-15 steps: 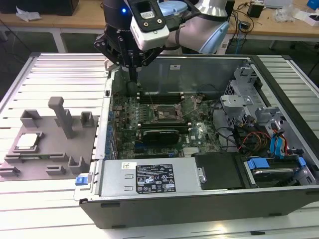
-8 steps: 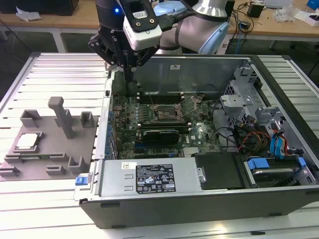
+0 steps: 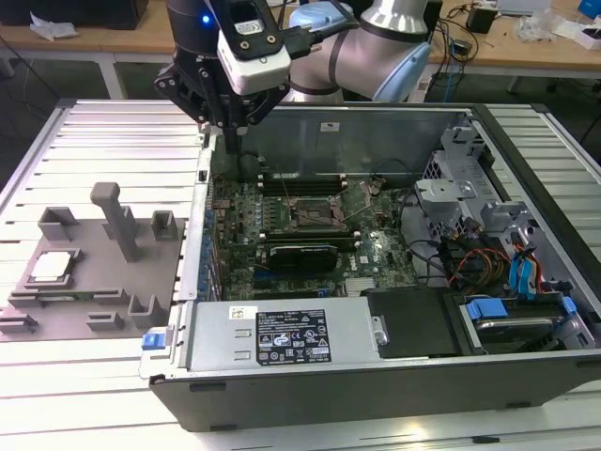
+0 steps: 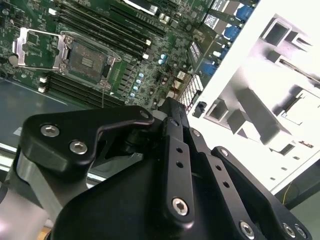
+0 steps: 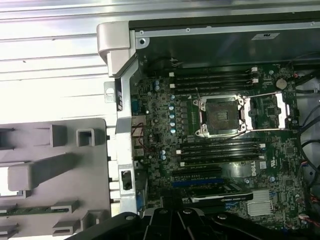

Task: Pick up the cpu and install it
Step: 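Reach for the cpu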

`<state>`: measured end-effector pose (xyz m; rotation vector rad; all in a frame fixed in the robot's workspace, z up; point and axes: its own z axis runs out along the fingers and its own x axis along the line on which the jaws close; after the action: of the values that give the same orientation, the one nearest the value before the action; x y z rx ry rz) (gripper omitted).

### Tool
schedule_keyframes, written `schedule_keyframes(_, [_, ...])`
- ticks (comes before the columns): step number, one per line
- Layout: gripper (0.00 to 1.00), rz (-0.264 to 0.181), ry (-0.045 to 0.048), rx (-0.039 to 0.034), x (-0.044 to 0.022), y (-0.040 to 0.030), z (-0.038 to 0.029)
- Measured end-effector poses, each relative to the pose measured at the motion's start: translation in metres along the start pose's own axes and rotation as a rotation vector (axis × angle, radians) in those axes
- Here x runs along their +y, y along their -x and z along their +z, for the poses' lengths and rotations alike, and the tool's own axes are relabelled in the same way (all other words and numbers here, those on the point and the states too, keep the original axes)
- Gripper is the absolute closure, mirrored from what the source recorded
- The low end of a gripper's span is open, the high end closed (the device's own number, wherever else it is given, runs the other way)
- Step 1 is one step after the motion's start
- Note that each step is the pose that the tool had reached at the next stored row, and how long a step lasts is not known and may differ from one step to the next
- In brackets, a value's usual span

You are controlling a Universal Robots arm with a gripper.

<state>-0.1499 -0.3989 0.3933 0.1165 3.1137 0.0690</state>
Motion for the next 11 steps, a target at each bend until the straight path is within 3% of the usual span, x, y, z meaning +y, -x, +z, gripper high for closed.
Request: schedule_keyframes(11, [0.89,0.000,-0.0001,0.0000,-0.0013,-0.0175,-0.0005])
